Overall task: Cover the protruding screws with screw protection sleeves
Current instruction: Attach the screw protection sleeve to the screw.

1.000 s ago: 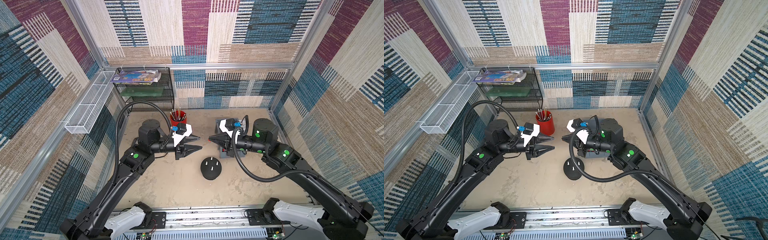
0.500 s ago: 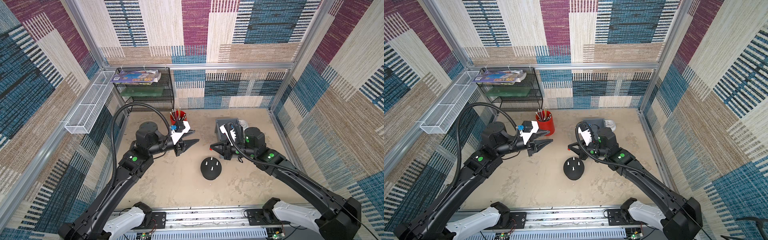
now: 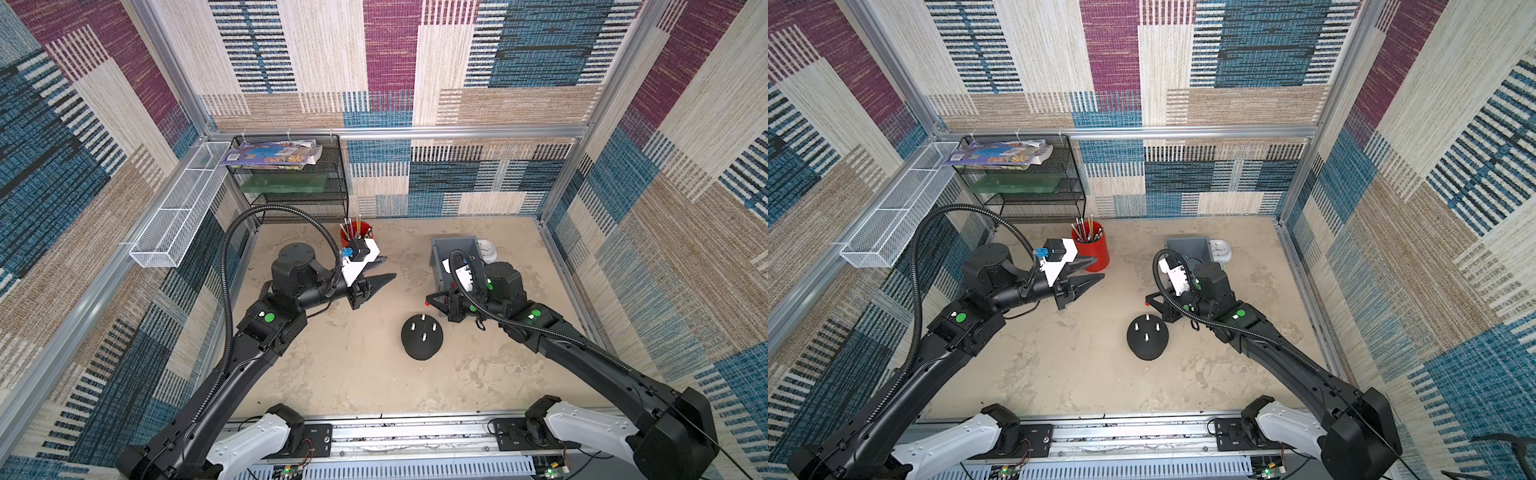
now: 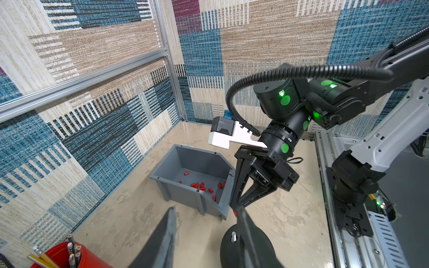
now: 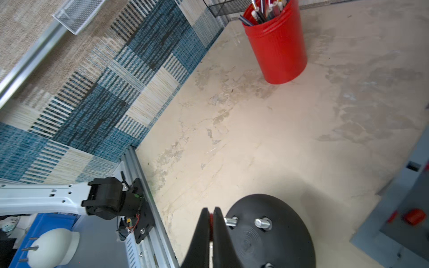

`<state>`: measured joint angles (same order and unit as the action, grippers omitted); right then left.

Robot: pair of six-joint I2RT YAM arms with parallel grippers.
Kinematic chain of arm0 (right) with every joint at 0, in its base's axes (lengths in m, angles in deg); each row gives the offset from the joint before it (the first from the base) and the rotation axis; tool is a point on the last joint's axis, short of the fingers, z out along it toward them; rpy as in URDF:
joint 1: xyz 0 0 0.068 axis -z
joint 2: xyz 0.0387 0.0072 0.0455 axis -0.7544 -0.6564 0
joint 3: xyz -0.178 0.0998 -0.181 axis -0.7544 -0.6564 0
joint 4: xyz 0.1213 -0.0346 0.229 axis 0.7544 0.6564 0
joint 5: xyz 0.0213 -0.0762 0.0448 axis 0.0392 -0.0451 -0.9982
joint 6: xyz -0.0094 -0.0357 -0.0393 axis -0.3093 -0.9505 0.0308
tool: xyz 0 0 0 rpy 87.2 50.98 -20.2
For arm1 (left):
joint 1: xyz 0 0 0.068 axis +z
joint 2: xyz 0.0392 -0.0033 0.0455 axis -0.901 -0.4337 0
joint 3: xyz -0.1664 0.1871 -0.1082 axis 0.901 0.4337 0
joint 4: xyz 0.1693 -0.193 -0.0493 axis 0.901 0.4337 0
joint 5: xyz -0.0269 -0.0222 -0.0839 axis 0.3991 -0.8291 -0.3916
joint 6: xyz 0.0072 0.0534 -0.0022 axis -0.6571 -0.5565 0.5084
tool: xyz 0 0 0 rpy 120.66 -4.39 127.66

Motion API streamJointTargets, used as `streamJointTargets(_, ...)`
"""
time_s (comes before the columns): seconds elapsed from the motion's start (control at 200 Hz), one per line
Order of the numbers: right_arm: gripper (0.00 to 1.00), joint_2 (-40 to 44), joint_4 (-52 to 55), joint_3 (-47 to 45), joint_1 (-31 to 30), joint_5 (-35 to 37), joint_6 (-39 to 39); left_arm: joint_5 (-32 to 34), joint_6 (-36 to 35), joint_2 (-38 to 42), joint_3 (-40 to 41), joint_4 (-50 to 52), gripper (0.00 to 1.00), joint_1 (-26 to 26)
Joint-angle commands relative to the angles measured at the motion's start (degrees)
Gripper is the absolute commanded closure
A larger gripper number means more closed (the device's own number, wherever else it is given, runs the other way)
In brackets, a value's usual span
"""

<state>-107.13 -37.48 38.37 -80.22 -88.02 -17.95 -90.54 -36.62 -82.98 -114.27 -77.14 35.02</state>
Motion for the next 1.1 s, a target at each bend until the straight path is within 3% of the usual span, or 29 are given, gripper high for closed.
streamJointTargets(0.0, 0.92, 0.3, -1.04, -1.38, -0.12, 5.89, -3.48, 0.38, 0.93, 0.01, -0.09, -1.88, 0.58, 0.01)
streamJointTargets(0.416, 0.92, -4.75, -5.04, -2.44, -3.8, 8.67, -6.19, 0.39, 0.77, -0.28, 0.11, -1.96, 0.58, -0.01)
streamJointTargets(1.097, 0.91, -6.28, -5.65, -4.16, -4.0, 9.93, -6.34, 2.45, 0.53, -0.28, 0.11, -1.82, 0.58, -0.07)
